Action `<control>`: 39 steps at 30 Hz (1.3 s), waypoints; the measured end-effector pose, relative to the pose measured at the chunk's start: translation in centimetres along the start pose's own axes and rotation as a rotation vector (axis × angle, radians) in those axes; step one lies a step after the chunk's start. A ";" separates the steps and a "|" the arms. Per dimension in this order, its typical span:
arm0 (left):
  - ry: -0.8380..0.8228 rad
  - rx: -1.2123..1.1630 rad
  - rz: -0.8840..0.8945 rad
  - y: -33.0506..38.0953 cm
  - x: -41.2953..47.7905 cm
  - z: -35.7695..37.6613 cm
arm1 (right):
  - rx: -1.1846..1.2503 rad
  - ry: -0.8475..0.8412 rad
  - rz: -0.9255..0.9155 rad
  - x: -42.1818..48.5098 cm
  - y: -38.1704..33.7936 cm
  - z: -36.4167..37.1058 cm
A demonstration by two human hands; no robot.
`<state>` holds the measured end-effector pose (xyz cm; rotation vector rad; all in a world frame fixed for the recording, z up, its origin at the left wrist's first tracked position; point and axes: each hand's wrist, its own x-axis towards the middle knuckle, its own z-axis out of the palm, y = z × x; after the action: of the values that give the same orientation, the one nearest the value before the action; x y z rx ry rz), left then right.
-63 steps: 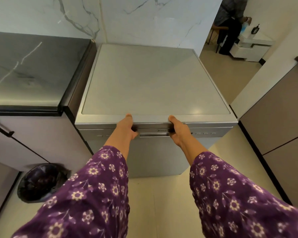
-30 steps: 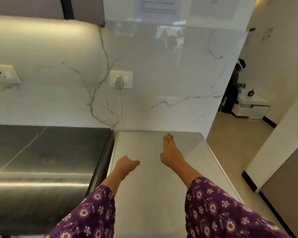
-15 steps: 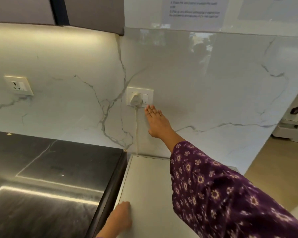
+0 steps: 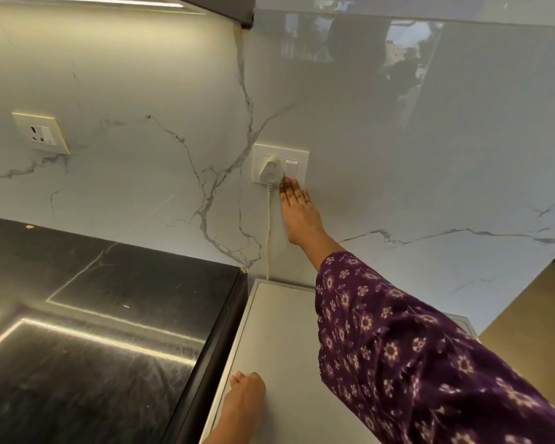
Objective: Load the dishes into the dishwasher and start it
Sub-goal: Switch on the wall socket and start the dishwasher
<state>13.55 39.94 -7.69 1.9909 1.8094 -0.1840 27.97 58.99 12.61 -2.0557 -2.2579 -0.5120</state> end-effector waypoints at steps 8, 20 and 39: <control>0.133 -0.021 0.097 -1.3 -2.2 0.4 | 0.122 -0.020 -0.075 -5.4 -0.9 0.2; 0.142 -0.032 0.177 -7.1 -14.9 3.7 | 0.439 -0.262 0.054 -28.8 -7.9 0.2; 0.035 0.256 0.320 -13.7 -29.6 10.1 | 0.632 -0.206 -0.052 -58.3 -17.7 1.8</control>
<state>-1.84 9.44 -8.49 2.4439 1.5210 -0.2934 17.89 2.37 -7.55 -1.7762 -2.1829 0.3920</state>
